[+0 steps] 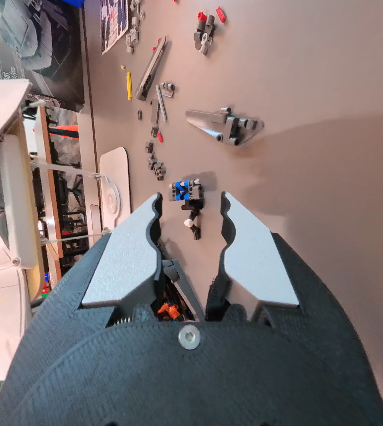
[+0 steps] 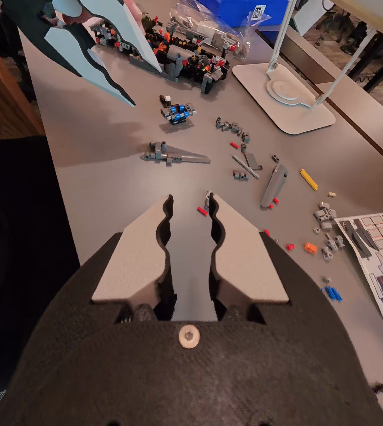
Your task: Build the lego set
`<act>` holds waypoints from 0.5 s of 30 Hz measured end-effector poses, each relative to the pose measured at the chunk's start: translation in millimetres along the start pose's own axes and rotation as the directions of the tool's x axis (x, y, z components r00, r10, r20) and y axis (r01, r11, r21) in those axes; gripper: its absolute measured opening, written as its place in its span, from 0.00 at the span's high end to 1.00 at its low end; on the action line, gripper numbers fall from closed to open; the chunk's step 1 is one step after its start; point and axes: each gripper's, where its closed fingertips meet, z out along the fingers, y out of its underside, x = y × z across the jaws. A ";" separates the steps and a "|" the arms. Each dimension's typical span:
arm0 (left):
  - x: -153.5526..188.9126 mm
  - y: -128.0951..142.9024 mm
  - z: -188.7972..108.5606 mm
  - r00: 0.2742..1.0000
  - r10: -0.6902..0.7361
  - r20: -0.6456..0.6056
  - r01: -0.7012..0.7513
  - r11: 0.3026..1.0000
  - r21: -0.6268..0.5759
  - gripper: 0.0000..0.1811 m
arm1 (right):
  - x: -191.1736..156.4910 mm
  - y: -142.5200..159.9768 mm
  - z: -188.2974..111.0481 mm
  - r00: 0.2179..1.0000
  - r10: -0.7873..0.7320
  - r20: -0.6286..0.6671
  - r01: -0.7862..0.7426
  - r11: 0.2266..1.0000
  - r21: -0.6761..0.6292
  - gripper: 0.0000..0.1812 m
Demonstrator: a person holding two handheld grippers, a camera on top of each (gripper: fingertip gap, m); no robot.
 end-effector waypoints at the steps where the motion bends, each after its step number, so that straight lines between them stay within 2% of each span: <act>1: 2.7 2.0 -0.2 1.000 -0.001 -0.003 0.001 1.000 -0.004 0.74 | -0.8 1.6 -3.7 1.000 0.000 -0.008 0.000 1.000 -0.005 0.84; 8: 16.2 -0.4 3.5 0.999 0.005 -0.031 -0.005 1.000 0.002 0.75 | -3.0 15.9 -23.6 0.997 -0.021 -0.068 0.017 0.998 -0.053 0.84; 15: 11.7 -13.7 10.0 0.999 0.024 -0.020 -0.024 0.999 0.039 0.77 | 9.7 38.1 -55.9 0.989 0.013 -0.147 -0.025 0.996 -0.083 0.84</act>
